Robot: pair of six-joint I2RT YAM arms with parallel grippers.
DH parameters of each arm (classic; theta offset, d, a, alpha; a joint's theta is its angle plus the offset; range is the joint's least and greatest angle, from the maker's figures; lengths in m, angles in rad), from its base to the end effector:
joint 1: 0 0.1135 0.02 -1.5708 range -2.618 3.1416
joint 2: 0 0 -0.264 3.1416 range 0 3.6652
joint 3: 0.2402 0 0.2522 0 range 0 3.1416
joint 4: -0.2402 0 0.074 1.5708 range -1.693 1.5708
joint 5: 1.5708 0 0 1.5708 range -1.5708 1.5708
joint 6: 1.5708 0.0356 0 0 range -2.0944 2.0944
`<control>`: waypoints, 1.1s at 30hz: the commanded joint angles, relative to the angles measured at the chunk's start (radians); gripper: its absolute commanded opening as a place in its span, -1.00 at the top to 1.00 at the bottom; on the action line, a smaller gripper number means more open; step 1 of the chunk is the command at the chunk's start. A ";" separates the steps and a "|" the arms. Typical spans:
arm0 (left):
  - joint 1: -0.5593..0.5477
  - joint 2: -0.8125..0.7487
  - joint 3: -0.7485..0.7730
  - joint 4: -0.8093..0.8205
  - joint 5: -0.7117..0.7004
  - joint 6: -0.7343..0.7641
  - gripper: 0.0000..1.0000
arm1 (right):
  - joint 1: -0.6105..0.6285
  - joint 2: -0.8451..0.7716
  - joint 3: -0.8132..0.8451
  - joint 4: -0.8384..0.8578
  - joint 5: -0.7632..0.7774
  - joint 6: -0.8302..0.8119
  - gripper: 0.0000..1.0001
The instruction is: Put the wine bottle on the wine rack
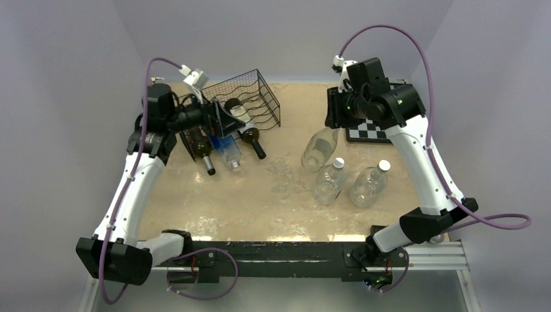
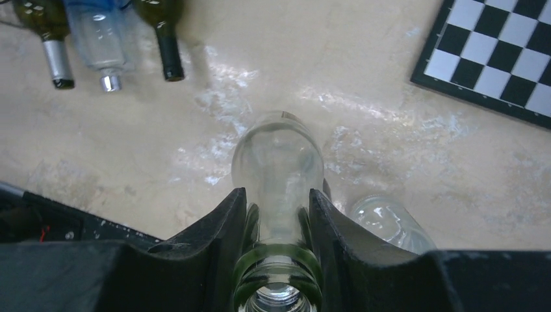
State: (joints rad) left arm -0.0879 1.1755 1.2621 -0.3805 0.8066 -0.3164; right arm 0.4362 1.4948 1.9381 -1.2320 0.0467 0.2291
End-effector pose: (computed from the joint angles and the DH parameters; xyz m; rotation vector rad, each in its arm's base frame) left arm 0.2484 -0.0477 0.4095 0.3625 1.8604 -1.0246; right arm 0.2479 0.1137 0.4583 -0.2227 2.3641 0.2673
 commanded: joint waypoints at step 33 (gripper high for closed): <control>-0.656 0.001 -0.445 0.591 -0.049 0.197 -0.99 | 0.248 -0.052 0.127 0.122 -0.552 0.155 1.00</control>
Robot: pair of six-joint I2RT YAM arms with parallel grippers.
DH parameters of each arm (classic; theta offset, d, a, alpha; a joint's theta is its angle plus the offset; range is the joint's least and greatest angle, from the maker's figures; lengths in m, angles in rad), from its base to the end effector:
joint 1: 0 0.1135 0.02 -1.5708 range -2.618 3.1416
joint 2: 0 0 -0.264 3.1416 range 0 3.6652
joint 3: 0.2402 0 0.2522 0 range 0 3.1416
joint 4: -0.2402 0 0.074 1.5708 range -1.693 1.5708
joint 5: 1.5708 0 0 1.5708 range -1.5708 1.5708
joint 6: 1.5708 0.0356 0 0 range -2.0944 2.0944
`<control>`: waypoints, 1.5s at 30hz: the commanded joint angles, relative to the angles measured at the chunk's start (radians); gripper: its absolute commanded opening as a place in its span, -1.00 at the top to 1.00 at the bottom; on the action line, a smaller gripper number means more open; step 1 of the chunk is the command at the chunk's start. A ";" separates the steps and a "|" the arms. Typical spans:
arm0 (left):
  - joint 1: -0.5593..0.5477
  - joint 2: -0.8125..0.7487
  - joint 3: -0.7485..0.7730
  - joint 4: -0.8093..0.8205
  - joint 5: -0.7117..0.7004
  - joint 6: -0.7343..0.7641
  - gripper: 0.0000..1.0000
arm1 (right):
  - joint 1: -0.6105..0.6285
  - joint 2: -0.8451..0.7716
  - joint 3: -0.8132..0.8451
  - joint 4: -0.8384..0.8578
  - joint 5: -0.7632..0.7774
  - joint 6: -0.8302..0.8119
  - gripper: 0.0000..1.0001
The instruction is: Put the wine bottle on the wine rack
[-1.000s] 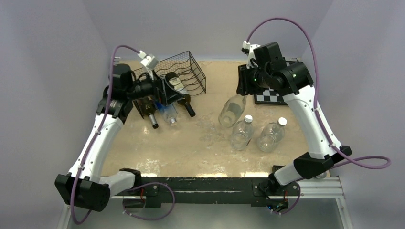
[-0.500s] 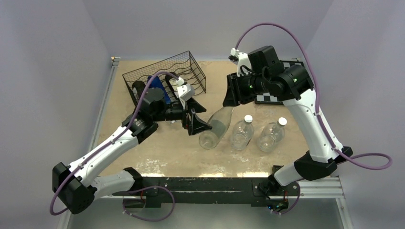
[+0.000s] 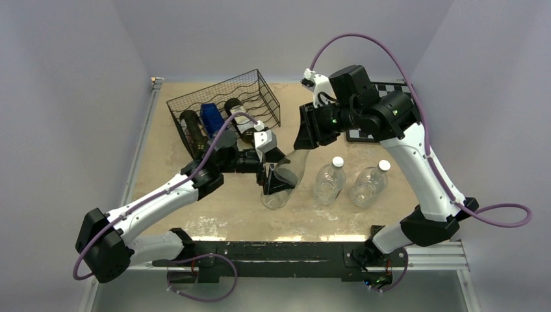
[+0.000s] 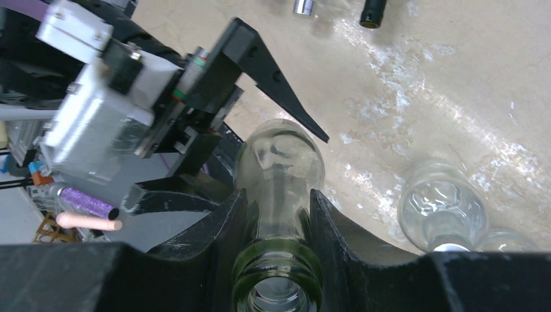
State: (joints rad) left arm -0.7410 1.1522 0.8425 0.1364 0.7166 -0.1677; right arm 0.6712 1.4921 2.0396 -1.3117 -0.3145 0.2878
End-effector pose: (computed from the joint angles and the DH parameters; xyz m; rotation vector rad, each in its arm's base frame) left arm 0.1787 -0.1952 0.3198 1.0488 1.5615 -1.2654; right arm 0.1929 0.1672 0.4808 -0.6266 2.3627 0.8232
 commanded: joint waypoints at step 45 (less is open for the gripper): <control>-0.036 -0.062 0.135 -0.060 -0.492 1.152 1.00 | 0.012 -0.156 -0.039 0.086 0.046 0.100 -0.65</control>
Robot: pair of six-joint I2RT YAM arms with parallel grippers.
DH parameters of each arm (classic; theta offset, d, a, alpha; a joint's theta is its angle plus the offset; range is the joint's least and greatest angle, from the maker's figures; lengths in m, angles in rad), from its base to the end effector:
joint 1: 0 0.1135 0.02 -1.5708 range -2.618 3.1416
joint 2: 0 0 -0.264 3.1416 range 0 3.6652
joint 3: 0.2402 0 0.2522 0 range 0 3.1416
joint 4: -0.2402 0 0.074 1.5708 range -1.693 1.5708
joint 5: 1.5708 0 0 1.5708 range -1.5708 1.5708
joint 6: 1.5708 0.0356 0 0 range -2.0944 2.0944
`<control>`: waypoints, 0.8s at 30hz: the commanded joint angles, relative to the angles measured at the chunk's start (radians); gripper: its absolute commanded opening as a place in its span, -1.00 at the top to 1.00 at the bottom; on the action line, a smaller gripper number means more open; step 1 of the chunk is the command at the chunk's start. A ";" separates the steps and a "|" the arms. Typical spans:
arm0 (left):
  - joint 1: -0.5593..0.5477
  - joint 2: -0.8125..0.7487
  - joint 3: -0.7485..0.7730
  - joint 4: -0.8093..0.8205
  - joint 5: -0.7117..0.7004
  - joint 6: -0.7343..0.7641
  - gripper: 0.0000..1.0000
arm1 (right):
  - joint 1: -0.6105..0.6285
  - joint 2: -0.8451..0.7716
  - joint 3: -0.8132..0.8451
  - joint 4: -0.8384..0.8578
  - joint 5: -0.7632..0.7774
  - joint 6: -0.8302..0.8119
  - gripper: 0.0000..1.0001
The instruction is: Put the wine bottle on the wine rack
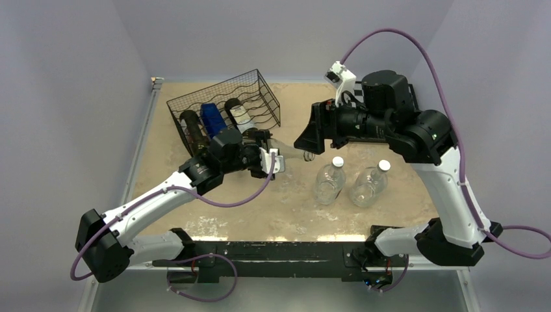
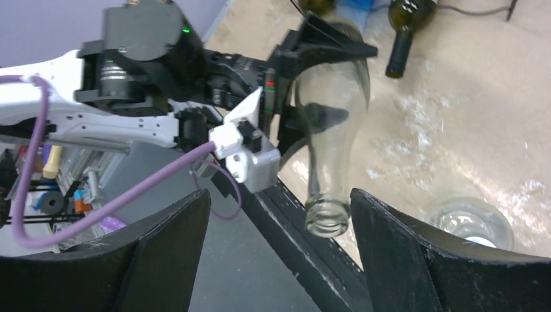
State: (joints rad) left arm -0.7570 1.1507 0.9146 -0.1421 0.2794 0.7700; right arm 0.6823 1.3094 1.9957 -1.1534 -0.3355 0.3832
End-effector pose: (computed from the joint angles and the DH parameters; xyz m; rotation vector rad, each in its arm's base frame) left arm 0.1860 -0.1892 0.3156 1.4705 1.2694 -0.2634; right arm 0.1473 0.1348 0.5217 -0.5422 2.0936 0.9864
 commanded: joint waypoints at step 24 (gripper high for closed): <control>-0.071 -0.021 0.050 0.307 -0.225 0.474 1.00 | 0.065 0.208 -0.180 -0.126 0.088 -0.082 -0.07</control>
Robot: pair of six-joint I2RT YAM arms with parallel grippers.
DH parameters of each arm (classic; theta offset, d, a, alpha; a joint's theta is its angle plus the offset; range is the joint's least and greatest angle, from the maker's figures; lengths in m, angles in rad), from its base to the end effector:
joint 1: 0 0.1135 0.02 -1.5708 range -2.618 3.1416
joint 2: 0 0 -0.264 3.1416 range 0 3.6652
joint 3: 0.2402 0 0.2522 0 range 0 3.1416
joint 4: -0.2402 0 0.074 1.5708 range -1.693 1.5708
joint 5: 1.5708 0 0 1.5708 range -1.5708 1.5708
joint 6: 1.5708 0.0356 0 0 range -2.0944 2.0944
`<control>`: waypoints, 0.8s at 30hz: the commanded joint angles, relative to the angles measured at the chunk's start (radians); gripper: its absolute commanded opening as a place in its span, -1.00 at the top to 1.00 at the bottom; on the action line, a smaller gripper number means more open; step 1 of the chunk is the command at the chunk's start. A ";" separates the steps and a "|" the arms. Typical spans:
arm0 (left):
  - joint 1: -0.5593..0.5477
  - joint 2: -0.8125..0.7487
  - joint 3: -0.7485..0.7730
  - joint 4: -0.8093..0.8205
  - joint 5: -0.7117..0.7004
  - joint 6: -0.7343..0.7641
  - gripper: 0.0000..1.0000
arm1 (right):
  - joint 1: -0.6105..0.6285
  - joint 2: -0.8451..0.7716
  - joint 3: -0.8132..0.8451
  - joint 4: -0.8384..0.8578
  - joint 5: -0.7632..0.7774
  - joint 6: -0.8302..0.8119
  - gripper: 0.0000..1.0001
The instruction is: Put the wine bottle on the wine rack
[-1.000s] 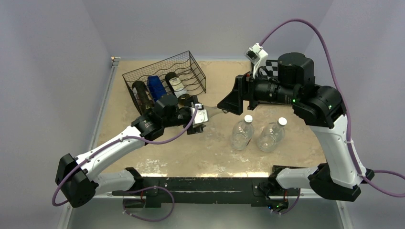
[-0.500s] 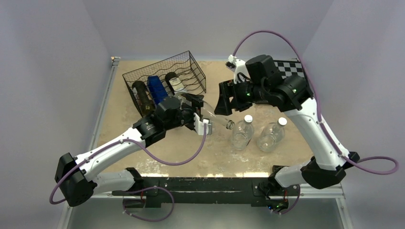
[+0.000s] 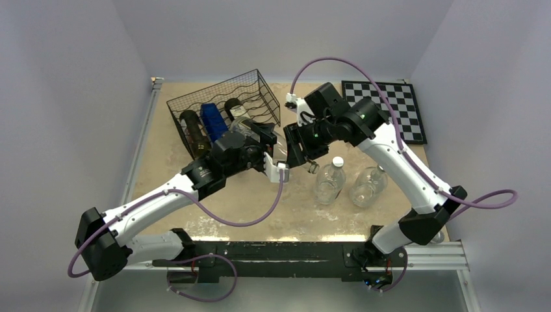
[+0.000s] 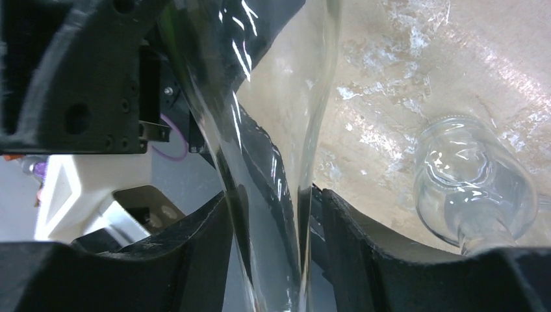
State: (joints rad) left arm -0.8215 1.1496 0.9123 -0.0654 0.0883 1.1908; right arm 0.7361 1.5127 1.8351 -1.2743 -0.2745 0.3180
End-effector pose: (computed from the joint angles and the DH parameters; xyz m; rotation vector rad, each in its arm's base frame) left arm 0.1807 -0.1989 0.3225 1.6164 0.9518 0.1717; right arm 0.2016 0.1957 0.4234 -0.6630 2.5626 0.7409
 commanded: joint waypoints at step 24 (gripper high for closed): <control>-0.004 0.018 0.123 0.207 -0.128 -0.094 1.00 | 0.020 0.033 -0.067 0.028 0.067 0.010 0.63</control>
State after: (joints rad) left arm -0.8253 1.2129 0.9241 -0.0780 0.0025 1.1374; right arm 0.7502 1.5517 1.7737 -1.2541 -0.2543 0.2932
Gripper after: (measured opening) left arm 0.889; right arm 0.399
